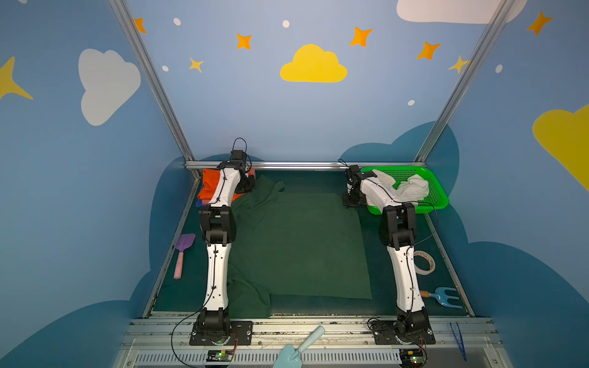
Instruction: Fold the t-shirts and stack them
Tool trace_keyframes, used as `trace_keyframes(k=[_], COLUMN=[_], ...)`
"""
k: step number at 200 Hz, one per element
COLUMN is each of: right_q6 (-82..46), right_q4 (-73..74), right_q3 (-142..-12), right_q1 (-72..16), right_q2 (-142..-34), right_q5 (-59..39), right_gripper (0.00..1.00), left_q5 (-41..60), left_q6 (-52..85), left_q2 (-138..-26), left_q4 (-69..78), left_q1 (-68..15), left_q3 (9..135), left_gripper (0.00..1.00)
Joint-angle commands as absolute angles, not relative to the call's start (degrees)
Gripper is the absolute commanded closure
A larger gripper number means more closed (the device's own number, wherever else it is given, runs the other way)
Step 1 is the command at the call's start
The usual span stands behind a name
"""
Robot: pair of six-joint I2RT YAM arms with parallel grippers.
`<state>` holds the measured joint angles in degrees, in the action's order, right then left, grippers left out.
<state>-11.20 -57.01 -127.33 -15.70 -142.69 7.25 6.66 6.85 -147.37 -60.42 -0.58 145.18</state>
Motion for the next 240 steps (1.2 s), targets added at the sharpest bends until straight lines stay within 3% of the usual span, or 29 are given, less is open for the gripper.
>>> trace_keyframes(k=[1, 21, 87, 240], right_q6=[-10.4, -10.0, -8.8, -8.8], right_q4=[-58.0, -57.8, -55.3, -44.6], right_q3=[-128.0, -127.8, -122.7, -94.5], right_q1=[-15.0, -15.3, -16.7, -21.2], right_q2=[-142.4, -141.6, -136.0, -116.8], right_q5=[9.2, 9.2, 11.3, 15.6], right_gripper=[0.86, 1.00, 1.00, 1.00], left_q5=[8.4, 8.9, 9.6, 4.8], left_q6=[7.1, 7.2, 6.5, 8.1], left_q2=[-145.6, -144.8, -139.1, -112.3], left_q4=[-60.3, -59.4, -57.9, -37.7], left_q1=[-0.9, -0.9, -0.9, -0.2], left_q3=[145.3, 144.8, 140.4, 98.2], left_gripper=[0.92, 0.95, 0.95, 0.95])
